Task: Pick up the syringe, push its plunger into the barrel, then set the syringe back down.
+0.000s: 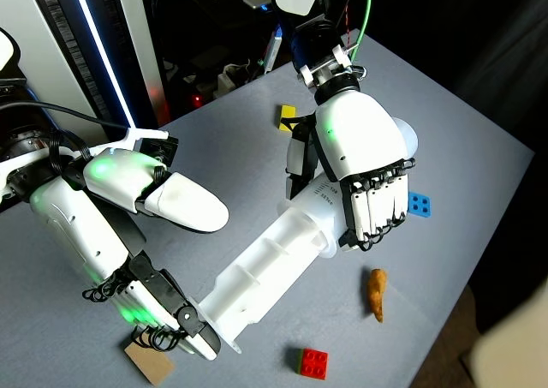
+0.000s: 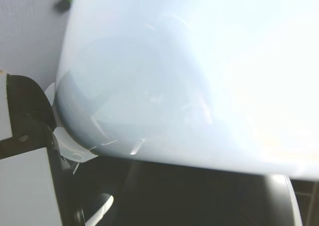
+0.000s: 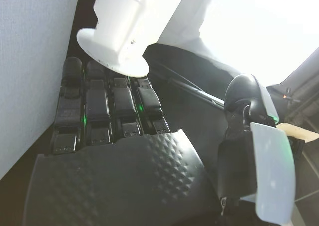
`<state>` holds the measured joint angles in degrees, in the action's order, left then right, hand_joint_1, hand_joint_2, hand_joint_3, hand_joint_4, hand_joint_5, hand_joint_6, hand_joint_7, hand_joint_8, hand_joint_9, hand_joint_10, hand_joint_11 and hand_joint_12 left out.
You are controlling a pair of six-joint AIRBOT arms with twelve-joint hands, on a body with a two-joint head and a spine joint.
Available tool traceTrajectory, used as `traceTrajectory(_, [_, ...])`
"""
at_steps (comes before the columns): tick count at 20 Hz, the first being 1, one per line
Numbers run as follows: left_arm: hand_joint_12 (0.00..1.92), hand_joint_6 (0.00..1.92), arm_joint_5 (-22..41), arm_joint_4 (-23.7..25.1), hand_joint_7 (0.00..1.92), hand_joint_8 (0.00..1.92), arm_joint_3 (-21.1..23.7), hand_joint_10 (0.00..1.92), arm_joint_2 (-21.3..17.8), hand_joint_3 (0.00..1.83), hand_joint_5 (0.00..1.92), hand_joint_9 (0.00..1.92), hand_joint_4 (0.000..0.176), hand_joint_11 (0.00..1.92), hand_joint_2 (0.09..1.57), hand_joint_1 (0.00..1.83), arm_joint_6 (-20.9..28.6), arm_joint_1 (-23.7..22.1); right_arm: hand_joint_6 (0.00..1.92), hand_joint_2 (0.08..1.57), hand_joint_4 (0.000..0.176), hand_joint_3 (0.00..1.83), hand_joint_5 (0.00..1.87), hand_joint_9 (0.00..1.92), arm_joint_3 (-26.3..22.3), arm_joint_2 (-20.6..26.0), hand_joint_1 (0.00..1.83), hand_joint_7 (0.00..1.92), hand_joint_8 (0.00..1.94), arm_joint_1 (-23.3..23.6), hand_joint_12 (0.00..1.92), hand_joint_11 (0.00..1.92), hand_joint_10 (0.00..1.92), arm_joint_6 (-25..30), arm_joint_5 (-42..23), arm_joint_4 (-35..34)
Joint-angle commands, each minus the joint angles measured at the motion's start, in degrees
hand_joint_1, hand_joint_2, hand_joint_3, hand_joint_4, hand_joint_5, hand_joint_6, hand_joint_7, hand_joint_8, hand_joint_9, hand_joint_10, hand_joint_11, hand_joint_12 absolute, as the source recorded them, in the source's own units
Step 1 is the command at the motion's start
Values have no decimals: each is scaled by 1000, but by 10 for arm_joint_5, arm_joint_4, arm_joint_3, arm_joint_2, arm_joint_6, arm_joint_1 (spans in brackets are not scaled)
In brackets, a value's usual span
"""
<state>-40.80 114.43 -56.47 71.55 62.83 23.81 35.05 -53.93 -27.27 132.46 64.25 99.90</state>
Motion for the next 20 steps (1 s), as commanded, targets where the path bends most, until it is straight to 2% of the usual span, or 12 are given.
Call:
traceTrajectory(1, [1688,1196,-41,45,659,1364,1,1320,-4,0,761,776,0,585,1206,1479,0,-9,0,1039,0,0,82,91,-1,1,0,103,1,7,288,0,2,8,24,52])
traceTrajectory(3, [1695,1173,-43,42,643,1366,1,1332,-4,0,777,765,0,593,1207,1478,1,-12,5,1042,0,1,102,102,-1,-3,1,116,3,9,342,0,4,5,22,52])
traceTrajectory(6, [1693,1197,-58,30,612,1376,5,1337,-4,0,769,741,0,623,1212,1475,1,-14,1,1043,0,1,97,87,-1,-3,35,108,1,17,273,0,0,4,19,52])
traceTrajectory(9, [1722,1198,-71,24,598,1399,10,1373,-4,0,764,710,0,606,1222,1473,3,-12,3,1052,0,1,98,102,-5,-5,0,116,4,18,318,0,6,-1,10,53])
traceTrajectory(12, [1706,1241,-82,20,572,1428,12,1399,-4,0,738,690,0,621,1229,1474,9,-9,4,1057,0,1,72,75,-8,-5,9,89,2,24,232,0,1,-12,-5,53])
traceTrajectory(13, [1695,1240,-91,20,579,1403,14,1387,-4,0,735,694,0,655,1225,1473,17,-8,4,1052,0,0,76,87,-10,-7,10,99,4,25,267,0,4,-22,-6,53])
traceTrajectory(15, [1709,1193,-96,20,598,1430,16,1390,-4,0,747,733,0,579,1223,1477,21,-6,7,1048,0,0,84,111,-15,-8,0,116,6,27,313,0,9,-30,-7,53])
traceTrajectory(16, [1705,1197,-96,20,588,1428,16,1390,-4,0,748,723,0,601,1223,1477,22,-6,10,1044,0,0,111,132,-18,-9,22,138,8,29,359,0,11,-32,-8,53])
traceTrajectory(17, [1684,1171,-96,20,612,1404,17,1361,-4,0,769,725,0,631,1213,1477,23,-5,3,1045,0,0,83,108,-19,-11,4,111,5,32,306,0,4,-32,-9,53])
traceTrajectory(19, [1695,1185,-101,20,569,1448,19,1402,-4,1,753,694,0,630,1225,1475,28,-3,6,1033,0,0,97,121,-22,-16,0,126,5,36,362,0,5,-39,-9,53])
traceTrajectory(20, [1686,1196,-103,20,579,1430,20,1376,-4,0,749,717,0,637,1221,1476,30,-2,5,1038,0,0,68,92,-22,-21,0,95,4,37,287,0,4,-45,-6,52])
